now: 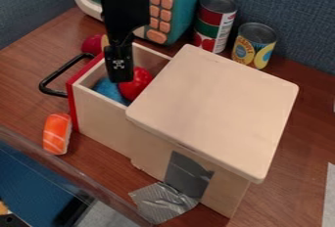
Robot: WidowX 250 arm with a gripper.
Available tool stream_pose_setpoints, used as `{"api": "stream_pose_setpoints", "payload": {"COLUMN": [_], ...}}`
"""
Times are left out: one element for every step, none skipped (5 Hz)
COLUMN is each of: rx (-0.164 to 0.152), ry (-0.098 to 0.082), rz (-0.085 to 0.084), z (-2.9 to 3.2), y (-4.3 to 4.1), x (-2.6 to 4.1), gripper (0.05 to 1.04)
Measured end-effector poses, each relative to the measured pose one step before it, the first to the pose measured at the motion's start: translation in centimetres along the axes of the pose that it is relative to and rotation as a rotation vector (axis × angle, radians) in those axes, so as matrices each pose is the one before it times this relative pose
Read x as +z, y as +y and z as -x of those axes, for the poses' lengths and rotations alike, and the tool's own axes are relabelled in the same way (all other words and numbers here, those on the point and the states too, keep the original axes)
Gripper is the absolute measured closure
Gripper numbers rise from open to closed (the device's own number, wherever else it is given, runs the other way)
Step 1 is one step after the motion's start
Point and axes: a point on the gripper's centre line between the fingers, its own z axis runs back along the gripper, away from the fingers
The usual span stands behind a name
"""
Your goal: Move the tomato from the drawer to the top of the table
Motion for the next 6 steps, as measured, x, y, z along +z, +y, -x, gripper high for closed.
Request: {"api": "stream_pose_setpoints", "payload": {"rx": [0.0112,-0.0039,-0.0112,0.0065,0.0112,0.0088], "ry": [0.0114,-0.0081,-0.009,-0.0031,-0.0088,0.0205], "rz": [0.0217,-0.0465,-0.0205,-0.0117,-0.0243,0.0201], "z": [0.197,-0.713,-0.662,-0.216,-0.144,0.268], "y": [-0.273,0.303,0.199,0.31,0.198,-0.051], "x": [-0.746,-0.45,-0.719,-0.823,-0.632,-1.176], "gripper": [0.085,0.085,0.085,0.085,0.085,0.133]}}
